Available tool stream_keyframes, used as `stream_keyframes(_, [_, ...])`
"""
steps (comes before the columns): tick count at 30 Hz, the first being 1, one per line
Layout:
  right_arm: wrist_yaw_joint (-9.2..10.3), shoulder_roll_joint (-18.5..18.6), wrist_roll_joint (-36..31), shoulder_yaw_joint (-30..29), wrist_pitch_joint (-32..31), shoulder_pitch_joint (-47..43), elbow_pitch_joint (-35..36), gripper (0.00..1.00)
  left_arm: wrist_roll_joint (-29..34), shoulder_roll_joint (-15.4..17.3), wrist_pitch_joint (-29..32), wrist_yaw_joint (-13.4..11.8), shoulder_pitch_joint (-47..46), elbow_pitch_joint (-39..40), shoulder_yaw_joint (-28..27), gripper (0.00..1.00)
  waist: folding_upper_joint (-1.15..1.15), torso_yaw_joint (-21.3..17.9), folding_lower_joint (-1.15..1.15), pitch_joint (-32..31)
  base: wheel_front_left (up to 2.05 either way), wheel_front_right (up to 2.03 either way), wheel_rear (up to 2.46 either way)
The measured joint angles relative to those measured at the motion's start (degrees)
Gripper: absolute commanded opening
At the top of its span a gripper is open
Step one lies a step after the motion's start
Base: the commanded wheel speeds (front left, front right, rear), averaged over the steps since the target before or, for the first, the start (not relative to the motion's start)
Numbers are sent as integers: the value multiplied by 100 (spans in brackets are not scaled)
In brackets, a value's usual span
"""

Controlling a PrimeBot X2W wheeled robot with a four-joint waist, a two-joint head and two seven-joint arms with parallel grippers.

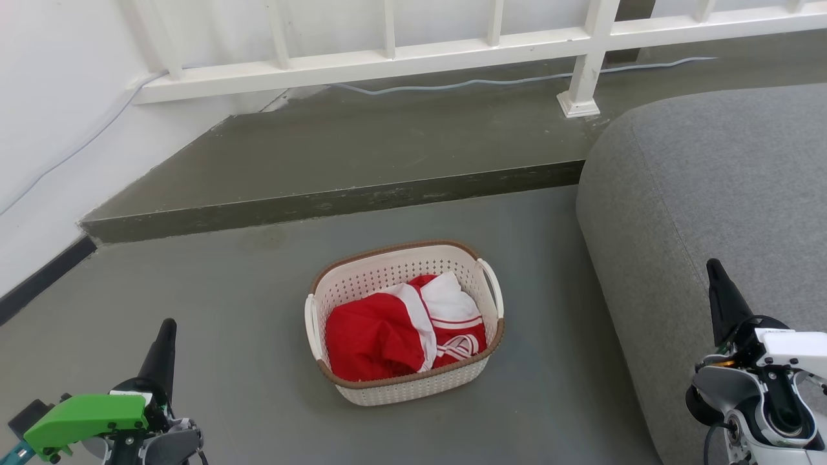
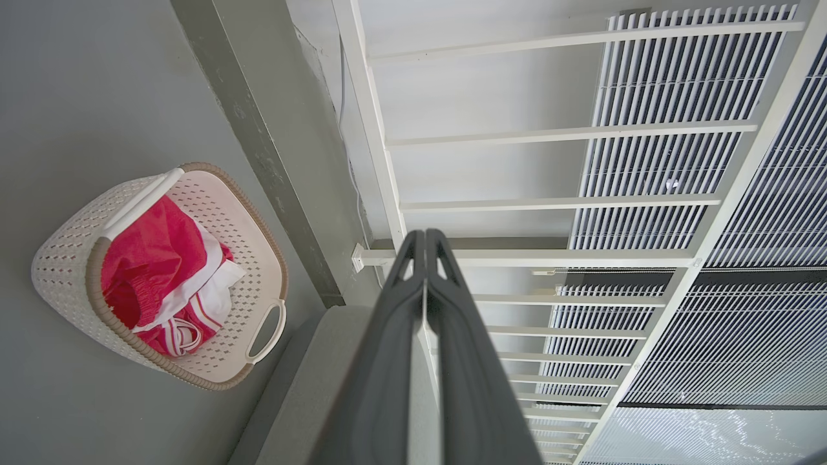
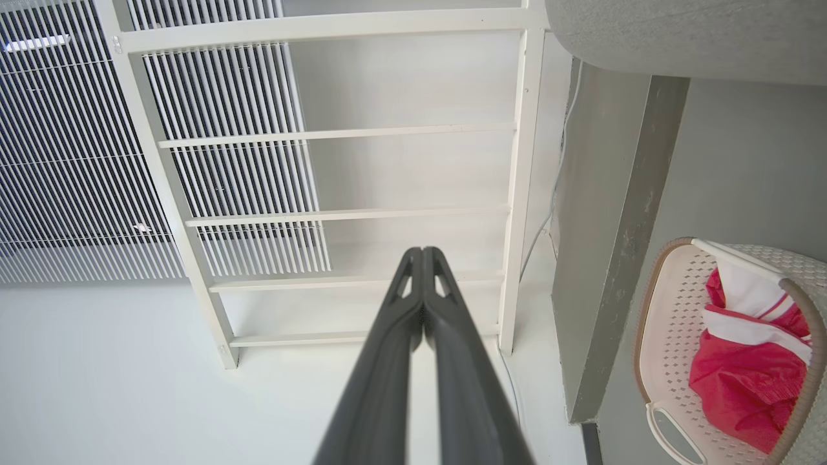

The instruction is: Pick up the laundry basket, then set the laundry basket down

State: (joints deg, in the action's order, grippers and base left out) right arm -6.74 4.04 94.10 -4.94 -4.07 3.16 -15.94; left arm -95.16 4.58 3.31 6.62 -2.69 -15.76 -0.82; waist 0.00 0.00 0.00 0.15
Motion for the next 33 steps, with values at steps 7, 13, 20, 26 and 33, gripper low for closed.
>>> stream_keyframes(7, [-4,-1,0,-1,0,1,-12,0,0,0,0,1,-1,-8,-3,0,0,0,0,0,0,0,0])
stream_keyframes(13, [-5,-1,0,-3,0,2,-13,0,0,0,0,1,-2,-12,-5,0,0,0,0,-1,0,0,0])
stream_keyframes(20, [-5,-2,0,-4,0,3,-15,0,0,-1,0,42,-4,-14,-9,0,0,0,0,-1,0,0,0])
stream_keyframes(26, [-5,-2,0,-7,0,11,-18,0,0,-1,0,42,-7,-16,-11,0,0,0,0,-1,0,0,0])
stream_keyframes(33, [-7,-3,0,-10,0,14,-20,0,0,-1,0,42,-36,-19,-14,0,0,0,0,-1,0,0,0])
